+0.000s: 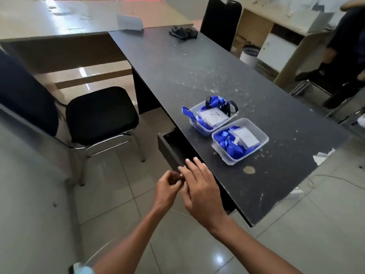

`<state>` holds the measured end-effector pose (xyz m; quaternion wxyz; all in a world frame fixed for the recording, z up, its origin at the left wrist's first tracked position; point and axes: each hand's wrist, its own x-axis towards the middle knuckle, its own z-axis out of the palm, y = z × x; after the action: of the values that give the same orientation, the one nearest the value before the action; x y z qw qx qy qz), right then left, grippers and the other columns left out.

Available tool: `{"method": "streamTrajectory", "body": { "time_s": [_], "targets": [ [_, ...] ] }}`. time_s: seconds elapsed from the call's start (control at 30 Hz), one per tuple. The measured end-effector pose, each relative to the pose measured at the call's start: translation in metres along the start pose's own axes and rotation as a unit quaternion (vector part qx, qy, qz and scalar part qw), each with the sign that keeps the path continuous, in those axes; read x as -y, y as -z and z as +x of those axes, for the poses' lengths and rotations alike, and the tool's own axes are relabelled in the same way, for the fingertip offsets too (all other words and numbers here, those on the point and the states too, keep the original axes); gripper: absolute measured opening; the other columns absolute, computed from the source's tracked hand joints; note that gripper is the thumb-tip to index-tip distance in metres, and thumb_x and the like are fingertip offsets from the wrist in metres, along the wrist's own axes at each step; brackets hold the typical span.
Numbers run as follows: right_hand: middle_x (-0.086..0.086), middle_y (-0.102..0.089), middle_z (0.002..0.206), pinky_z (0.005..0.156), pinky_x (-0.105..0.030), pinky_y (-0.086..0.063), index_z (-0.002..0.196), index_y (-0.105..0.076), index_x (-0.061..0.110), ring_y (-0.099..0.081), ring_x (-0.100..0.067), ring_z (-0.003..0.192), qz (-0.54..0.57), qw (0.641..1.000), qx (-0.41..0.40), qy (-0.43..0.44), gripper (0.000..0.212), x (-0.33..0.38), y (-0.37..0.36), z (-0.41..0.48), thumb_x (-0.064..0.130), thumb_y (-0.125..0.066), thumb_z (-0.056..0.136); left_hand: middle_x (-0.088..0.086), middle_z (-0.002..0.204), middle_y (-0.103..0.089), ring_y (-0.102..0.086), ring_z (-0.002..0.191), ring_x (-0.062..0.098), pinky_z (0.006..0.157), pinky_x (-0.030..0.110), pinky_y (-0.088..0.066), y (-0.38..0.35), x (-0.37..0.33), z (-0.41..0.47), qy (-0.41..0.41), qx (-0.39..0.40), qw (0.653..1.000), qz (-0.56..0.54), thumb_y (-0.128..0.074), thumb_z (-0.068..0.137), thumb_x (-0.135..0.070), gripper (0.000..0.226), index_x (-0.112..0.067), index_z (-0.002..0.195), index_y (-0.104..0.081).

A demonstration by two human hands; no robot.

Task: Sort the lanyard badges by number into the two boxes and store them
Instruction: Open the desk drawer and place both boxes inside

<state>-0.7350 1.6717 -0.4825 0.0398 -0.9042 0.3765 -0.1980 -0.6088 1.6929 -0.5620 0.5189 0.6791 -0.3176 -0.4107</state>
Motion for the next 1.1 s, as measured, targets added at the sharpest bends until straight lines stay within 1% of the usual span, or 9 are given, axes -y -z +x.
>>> {"method": "streamTrajectory", "body": {
  "time_s": [0.13, 0.27, 0.33, 0.47, 0.6, 0.7, 0.9, 1.0, 1.1],
  "targets": [
    [-0.011, -0.053, 0.141, 0.114, -0.044, -0.036, 0.132, -0.056, 0.016, -0.04, -0.028, 0.139, -0.031, 0.998, 0.059, -0.017, 0.049, -0.007, 0.027, 0.018, 0.023, -0.042, 0.085, 0.003, 0.086, -0.073, -0.07, 0.086, 0.02, 0.086, 0.044, -0.056, 0.012, -0.008, -0.007, 0.101, -0.011, 0.995, -0.014, -0.064, 0.091, -0.003, 0.012, -0.015, 0.089, -0.065],
    [-0.012, -0.056, 0.138, 0.11, -0.046, -0.041, 0.13, -0.058, 0.014, -0.045, -0.03, 0.135, -0.033, 0.997, 0.067, -0.013, 0.048, -0.025, 0.055, 0.044, 0.016, -0.052, 0.082, 0.008, 0.094, -0.066, -0.064, 0.091, 0.018, 0.086, 0.037, -0.052, 0.01, -0.036, -0.011, 0.213, -0.022, 0.962, -0.168, -0.052, 0.101, -0.022, 0.016, -0.01, 0.092, -0.059],
    [-0.012, -0.057, 0.136, 0.109, -0.048, -0.042, 0.129, -0.058, 0.014, -0.047, -0.03, 0.133, -0.031, 0.998, 0.057, -0.018, 0.047, -0.037, 0.067, 0.059, 0.015, -0.052, 0.082, 0.003, 0.085, -0.063, -0.062, 0.084, 0.014, 0.082, 0.035, -0.05, 0.008, -0.047, -0.013, 0.222, -0.021, 0.959, -0.177, -0.061, 0.097, -0.034, 0.022, -0.014, 0.091, -0.054],
    [-0.012, -0.06, 0.132, 0.105, -0.047, -0.044, 0.125, -0.062, 0.01, -0.053, -0.031, 0.127, -0.017, 0.998, 0.047, -0.048, 0.047, -0.076, 0.086, 0.094, 0.019, -0.042, 0.083, 0.012, 0.088, -0.061, -0.057, 0.081, 0.02, 0.074, 0.036, -0.048, 0.0, -0.052, -0.009, 0.222, -0.042, 0.964, -0.139, -0.071, 0.09, -0.023, 0.028, -0.012, 0.091, -0.046],
    [-0.013, -0.059, 0.133, 0.106, -0.048, -0.043, 0.128, -0.059, 0.007, -0.052, -0.031, 0.127, 0.0, 0.993, 0.048, -0.112, 0.05, -0.132, 0.097, 0.123, 0.021, -0.038, 0.086, 0.013, 0.097, -0.066, -0.067, 0.089, 0.027, 0.087, 0.046, -0.056, -0.009, -0.052, -0.005, 0.259, -0.087, 0.945, -0.179, -0.067, 0.092, -0.011, 0.027, -0.019, 0.111, -0.051],
    [-0.01, -0.054, 0.14, 0.108, -0.047, -0.042, 0.137, -0.05, 0.009, -0.047, -0.028, 0.131, 0.004, 0.985, 0.097, -0.14, 0.048, -0.171, 0.096, 0.139, 0.022, -0.04, 0.091, 0.013, 0.1, -0.07, -0.072, 0.09, 0.028, 0.089, 0.05, -0.057, -0.013, -0.054, -0.003, 0.267, -0.11, 0.937, -0.196, -0.067, 0.091, -0.012, 0.035, -0.028, 0.119, -0.054],
    [-0.006, -0.042, 0.151, 0.102, -0.045, -0.043, 0.15, -0.031, 0.016, -0.048, -0.025, 0.131, 0.11, 0.933, 0.226, -0.257, 0.05, -0.206, 0.097, 0.152, 0.029, -0.035, 0.102, 0.005, 0.112, -0.067, -0.069, 0.1, 0.023, 0.083, 0.039, -0.058, -0.025, -0.073, -0.01, 0.271, -0.155, 0.93, -0.196, -0.065, 0.094, -0.016, 0.038, -0.029, 0.128, -0.053],
    [-0.003, -0.052, 0.142, 0.097, -0.045, -0.049, 0.144, -0.039, 0.019, -0.056, -0.022, 0.119, 0.126, 0.929, 0.232, -0.261, 0.044, -0.218, 0.093, 0.153, 0.027, -0.034, 0.102, -0.001, 0.115, -0.063, -0.067, 0.101, 0.022, 0.085, 0.043, -0.057, -0.032, -0.079, -0.011, 0.274, -0.164, 0.927, -0.196, -0.063, 0.096, -0.018, 0.04, -0.033, 0.13, -0.049],
    [0.001, -0.065, 0.123, 0.081, -0.037, -0.053, 0.128, -0.054, 0.021, -0.061, -0.016, 0.1, 0.119, 0.934, 0.247, -0.23, 0.033, -0.221, 0.092, 0.15, 0.017, -0.04, 0.099, -0.007, 0.112, -0.058, -0.063, 0.096, 0.011, 0.078, 0.034, -0.056, -0.041, -0.082, -0.016, 0.267, -0.175, 0.933, -0.169, -0.061, 0.097, -0.015, 0.046, -0.036, 0.133, -0.043]
  ]
}}
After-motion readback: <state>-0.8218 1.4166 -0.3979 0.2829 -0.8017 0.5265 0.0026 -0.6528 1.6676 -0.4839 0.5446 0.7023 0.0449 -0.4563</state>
